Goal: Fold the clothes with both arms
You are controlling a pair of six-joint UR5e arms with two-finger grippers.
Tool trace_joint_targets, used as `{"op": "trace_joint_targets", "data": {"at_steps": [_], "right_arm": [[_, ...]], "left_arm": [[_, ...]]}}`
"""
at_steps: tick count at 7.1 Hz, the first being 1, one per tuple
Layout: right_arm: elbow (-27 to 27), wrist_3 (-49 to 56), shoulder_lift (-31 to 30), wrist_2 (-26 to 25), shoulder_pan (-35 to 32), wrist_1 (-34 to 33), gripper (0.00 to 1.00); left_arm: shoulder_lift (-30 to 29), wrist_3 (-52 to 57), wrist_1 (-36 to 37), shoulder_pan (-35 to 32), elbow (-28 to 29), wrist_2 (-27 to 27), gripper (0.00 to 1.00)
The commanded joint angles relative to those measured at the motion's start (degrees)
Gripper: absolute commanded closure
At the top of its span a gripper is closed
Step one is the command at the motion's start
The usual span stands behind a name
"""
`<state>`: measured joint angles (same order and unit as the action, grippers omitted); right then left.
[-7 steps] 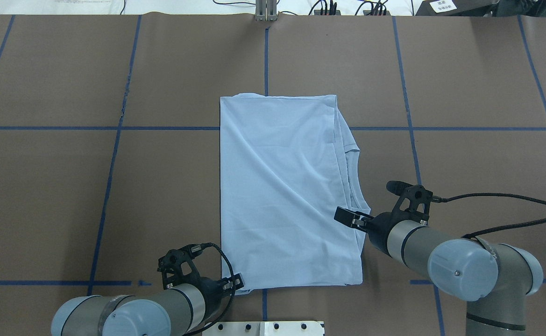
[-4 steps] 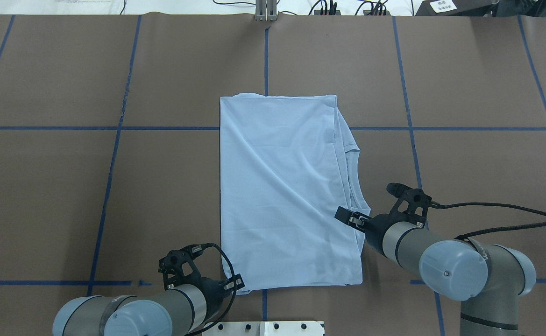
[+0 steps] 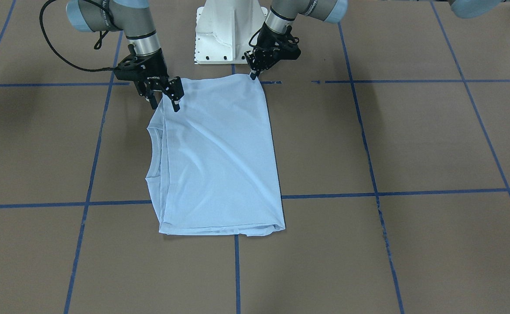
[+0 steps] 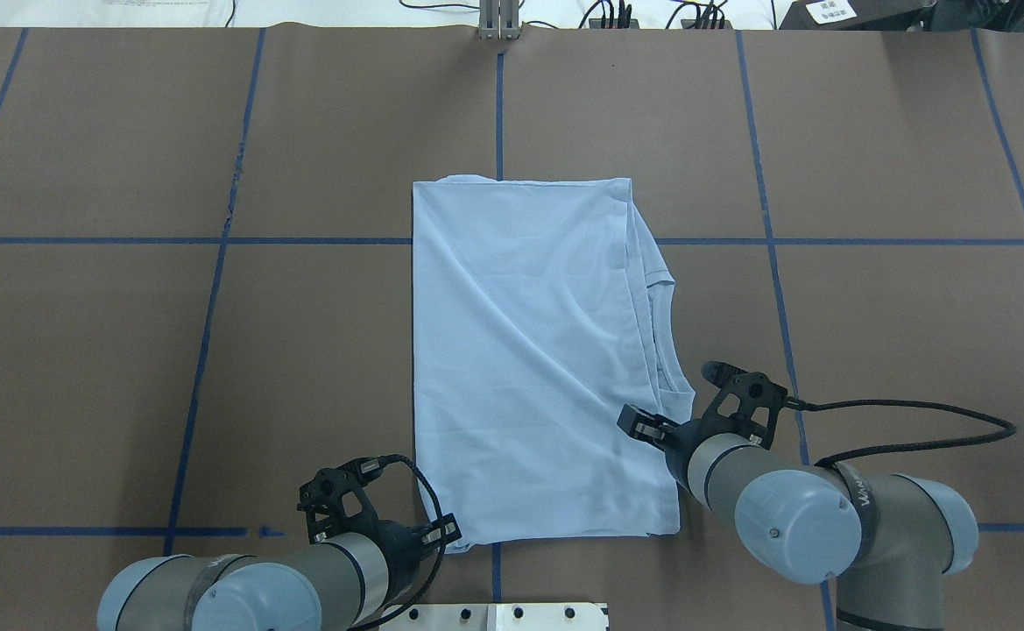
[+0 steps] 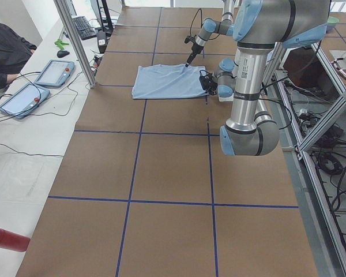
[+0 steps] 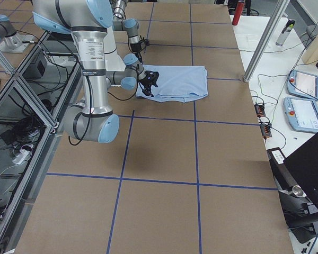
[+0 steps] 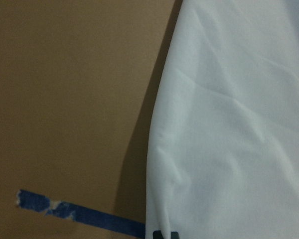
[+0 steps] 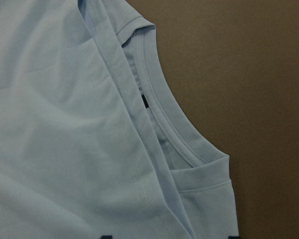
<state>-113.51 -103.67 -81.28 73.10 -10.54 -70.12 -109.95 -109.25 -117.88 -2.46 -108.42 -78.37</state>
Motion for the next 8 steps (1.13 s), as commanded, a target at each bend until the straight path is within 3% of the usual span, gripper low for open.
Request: {"op": "trace_joint_targets", "data": {"at_steps": [1,5,6,7,8], "right_arm": [[-0.05,-1.36,0.25,-0.5,1.74,-3.7,0.19],[-0.13,-2.94,0.33,-2.61,4.56,-6.42,0.27],[-0.13,-2.94,0.33,-2.61,4.65,-6.43,0.34],[-0.05,-2.94,0.33,-2.7,4.65,-6.34,0.46],[-0.22,-4.86,0.42,-2.7,4.74,-6.34,0.82]], "left_arm": [[0.0,0.0,-0.07,0.0,-0.04,-0.03,1.0],[0.08,0.0,-0.15,0.0,-0.04,-0.03,1.0],[0.08,0.0,-0.15,0.0,-0.04,-0.03,1.0],[0.08,0.0,-0.24,0.0,-0.04,-0.03,1.0],[0.08,-0.09,-0.24,0.09,-0.04,0.06,1.0]]}}
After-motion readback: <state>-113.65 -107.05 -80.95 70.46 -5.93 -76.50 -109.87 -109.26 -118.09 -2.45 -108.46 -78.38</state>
